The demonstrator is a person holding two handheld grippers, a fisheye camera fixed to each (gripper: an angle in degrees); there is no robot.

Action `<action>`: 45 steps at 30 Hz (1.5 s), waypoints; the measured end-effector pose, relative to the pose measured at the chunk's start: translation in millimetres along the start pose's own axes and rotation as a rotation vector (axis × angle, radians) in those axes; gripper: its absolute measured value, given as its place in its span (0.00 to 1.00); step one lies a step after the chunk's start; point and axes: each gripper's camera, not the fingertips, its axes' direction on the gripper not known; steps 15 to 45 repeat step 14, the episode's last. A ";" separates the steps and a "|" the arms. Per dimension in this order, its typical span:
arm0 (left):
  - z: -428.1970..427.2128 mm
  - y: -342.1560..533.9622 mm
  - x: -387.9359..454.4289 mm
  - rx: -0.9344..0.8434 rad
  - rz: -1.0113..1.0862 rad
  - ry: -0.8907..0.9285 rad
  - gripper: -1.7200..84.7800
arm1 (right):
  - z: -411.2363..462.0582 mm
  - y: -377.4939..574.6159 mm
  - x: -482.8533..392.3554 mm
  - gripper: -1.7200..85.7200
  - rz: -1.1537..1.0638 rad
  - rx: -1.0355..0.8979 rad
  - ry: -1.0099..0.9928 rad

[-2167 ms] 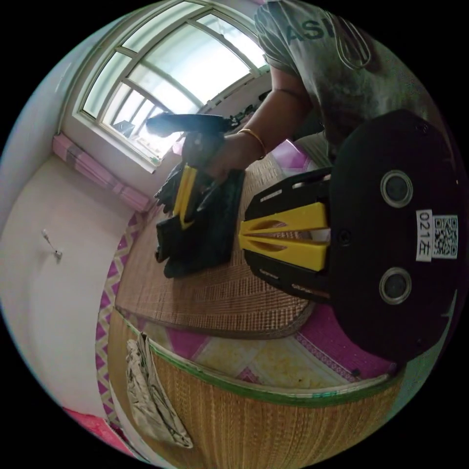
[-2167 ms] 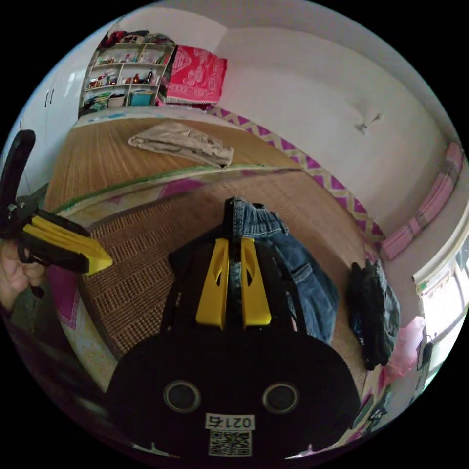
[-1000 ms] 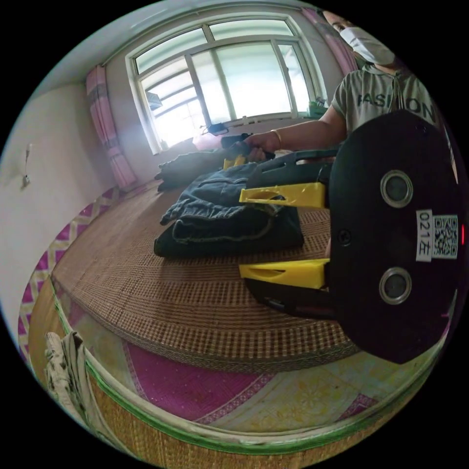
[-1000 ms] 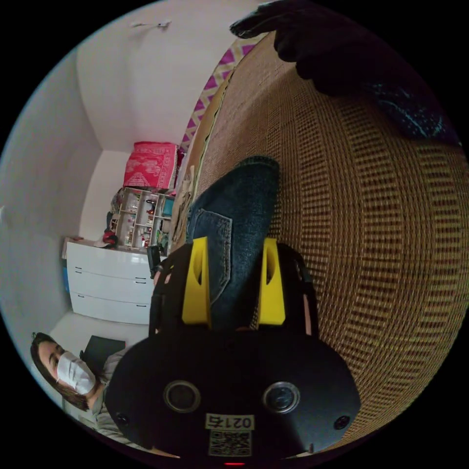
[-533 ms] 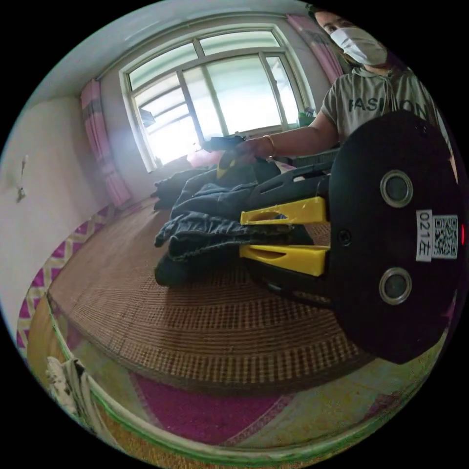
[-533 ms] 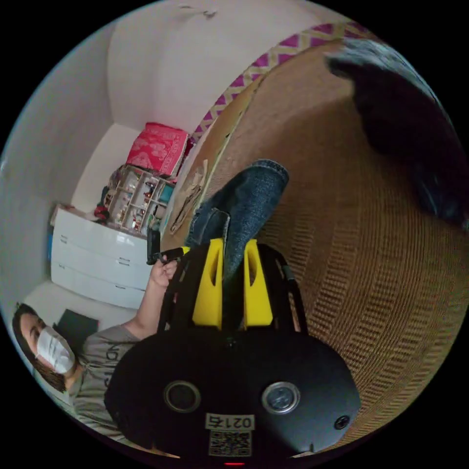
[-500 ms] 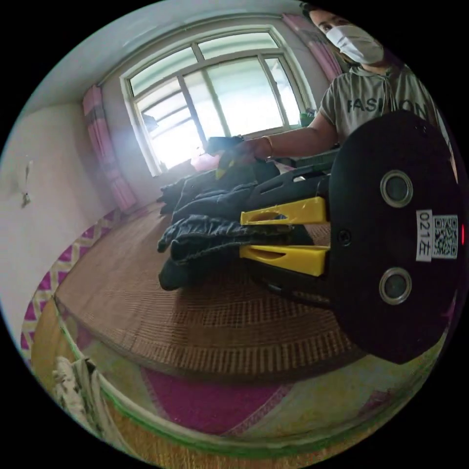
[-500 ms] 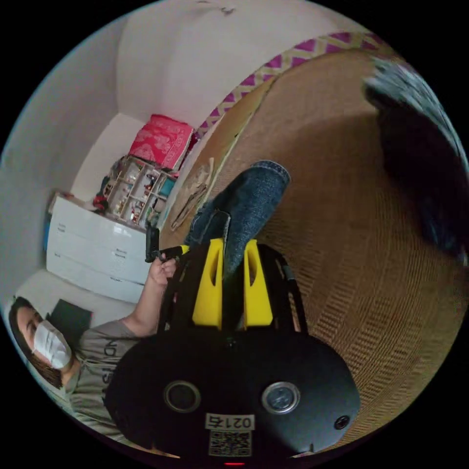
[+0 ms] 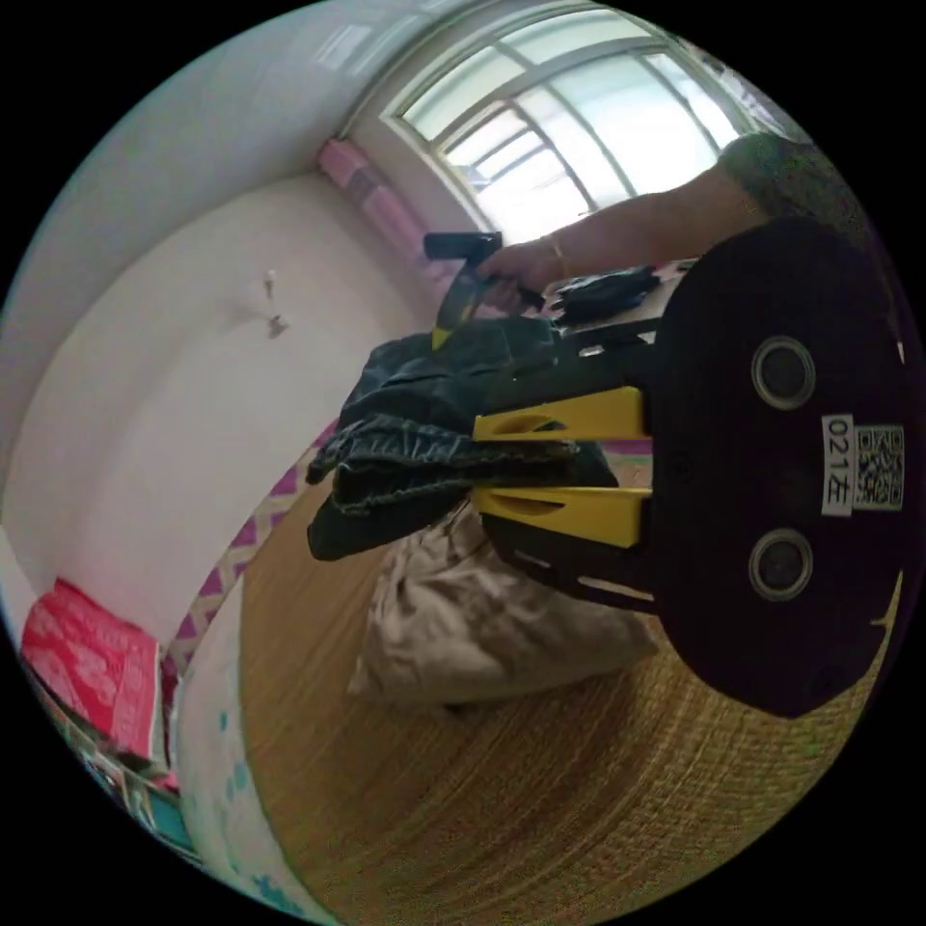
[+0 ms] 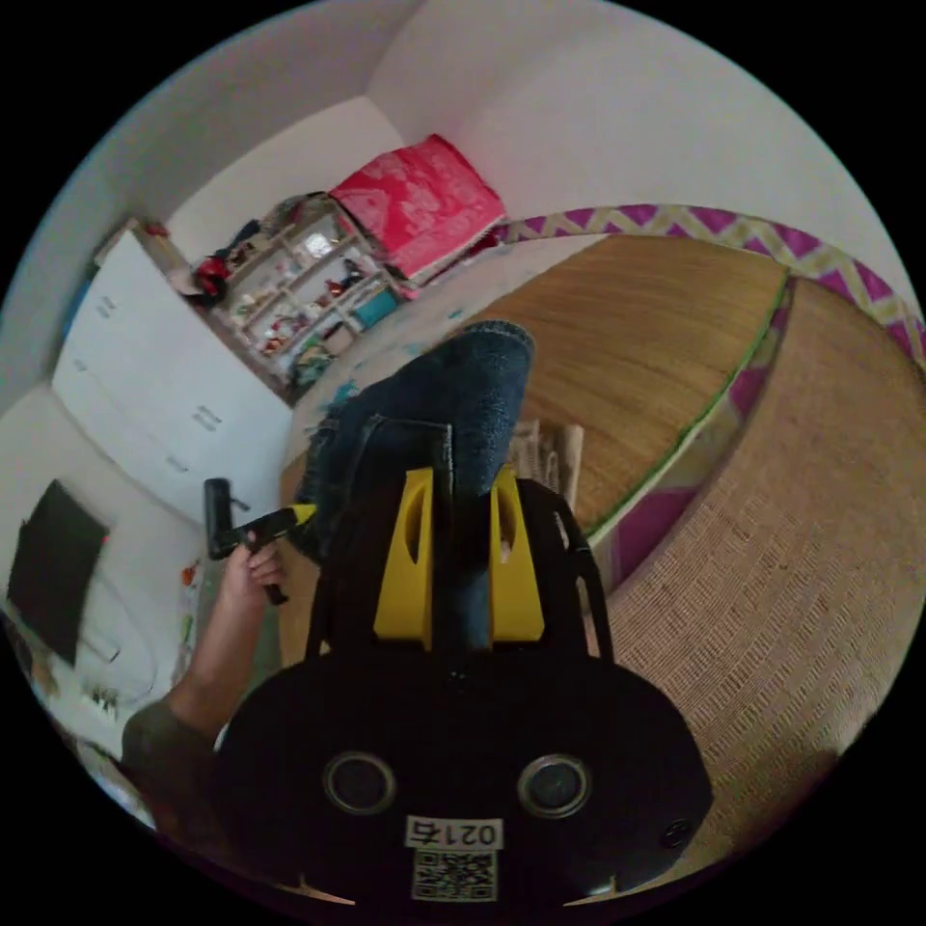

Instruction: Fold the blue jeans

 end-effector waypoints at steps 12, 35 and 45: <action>-35.9 159.7 22.2 0.044 0.207 -0.063 0.07 | -64.6 200.9 -14.1 0.15 -0.206 0.006 0.130; -24.8 194.6 56.3 -0.012 0.305 -0.086 0.05 | -105.3 249.3 -24.5 0.16 -0.243 0.041 0.223; -24.8 194.6 56.3 -0.012 0.305 -0.086 0.05 | -105.3 249.3 -24.5 0.16 -0.243 0.041 0.223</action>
